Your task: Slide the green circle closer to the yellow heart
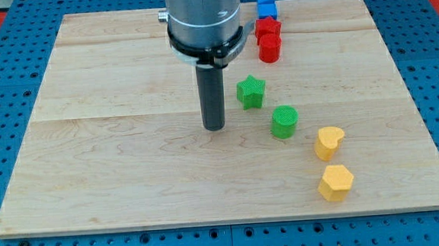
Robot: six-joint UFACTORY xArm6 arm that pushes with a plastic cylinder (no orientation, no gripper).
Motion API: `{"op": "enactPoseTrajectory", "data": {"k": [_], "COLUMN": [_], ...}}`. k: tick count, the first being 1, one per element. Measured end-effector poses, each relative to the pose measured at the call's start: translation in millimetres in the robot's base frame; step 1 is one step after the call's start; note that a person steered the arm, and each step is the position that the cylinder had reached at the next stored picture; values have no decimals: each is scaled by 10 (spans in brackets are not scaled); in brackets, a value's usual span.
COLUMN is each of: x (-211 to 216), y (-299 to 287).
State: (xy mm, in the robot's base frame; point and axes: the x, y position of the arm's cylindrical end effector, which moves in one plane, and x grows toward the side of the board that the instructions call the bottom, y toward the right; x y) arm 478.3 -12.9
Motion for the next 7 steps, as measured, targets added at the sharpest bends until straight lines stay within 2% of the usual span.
{"op": "enactPoseTrajectory", "data": {"k": [3,7], "x": [127,-38], "y": [633,1088]}}
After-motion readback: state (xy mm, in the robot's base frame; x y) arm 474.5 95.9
